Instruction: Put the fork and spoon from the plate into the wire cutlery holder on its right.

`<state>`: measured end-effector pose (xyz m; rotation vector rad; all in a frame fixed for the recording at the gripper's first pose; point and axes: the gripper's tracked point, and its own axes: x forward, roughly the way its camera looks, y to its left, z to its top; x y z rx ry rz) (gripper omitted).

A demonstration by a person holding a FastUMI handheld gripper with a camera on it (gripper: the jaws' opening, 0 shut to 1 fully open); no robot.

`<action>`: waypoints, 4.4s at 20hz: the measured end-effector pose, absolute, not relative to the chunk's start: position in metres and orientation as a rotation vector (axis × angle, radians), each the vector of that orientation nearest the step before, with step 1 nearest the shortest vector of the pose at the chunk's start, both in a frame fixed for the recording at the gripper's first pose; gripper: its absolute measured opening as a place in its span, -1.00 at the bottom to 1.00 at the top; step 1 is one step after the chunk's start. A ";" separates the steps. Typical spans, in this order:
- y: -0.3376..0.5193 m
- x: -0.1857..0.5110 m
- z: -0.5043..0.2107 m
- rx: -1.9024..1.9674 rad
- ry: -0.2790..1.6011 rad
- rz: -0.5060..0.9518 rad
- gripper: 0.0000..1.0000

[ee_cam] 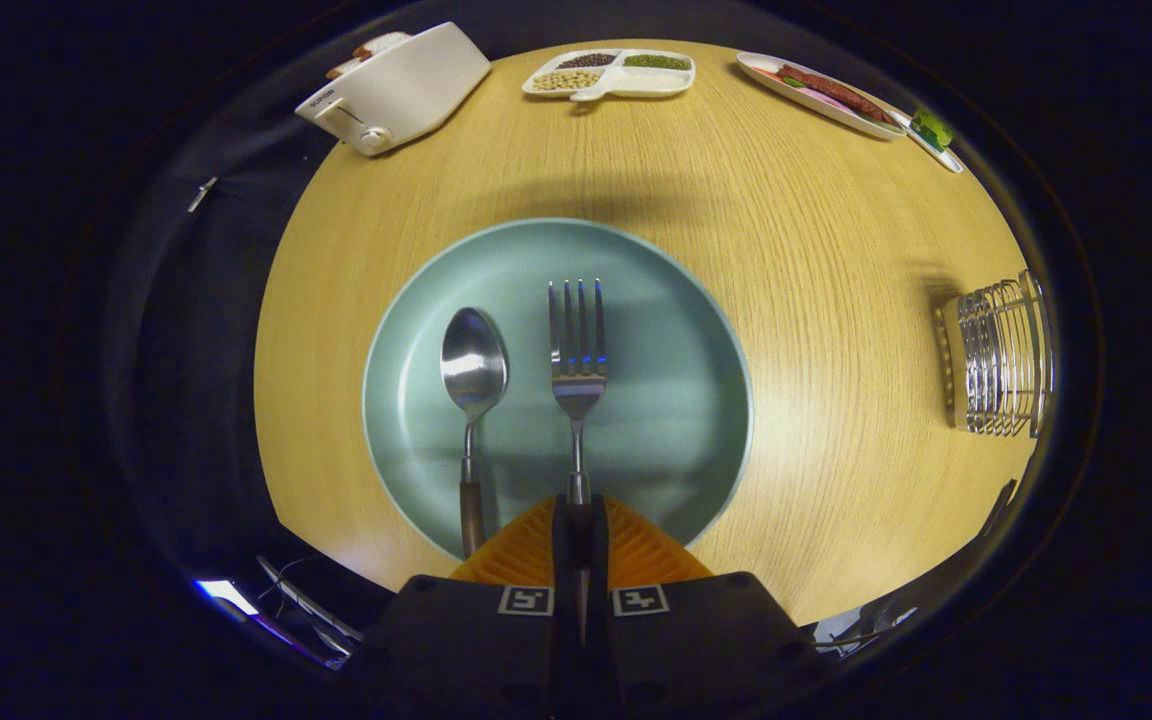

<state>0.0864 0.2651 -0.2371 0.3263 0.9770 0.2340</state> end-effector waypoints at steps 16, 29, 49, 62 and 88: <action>-0.022 0.028 -0.127 -0.161 1.084 0.327 -0.87; -0.071 0.022 -0.197 -0.515 1.584 0.238 -0.87; -0.058 0.056 -0.168 -0.254 1.219 0.249 -0.03; 0.197 0.035 -0.094 0.124 0.714 0.507 0.07; 0.304 0.093 -0.206 0.241 0.919 0.481 -0.86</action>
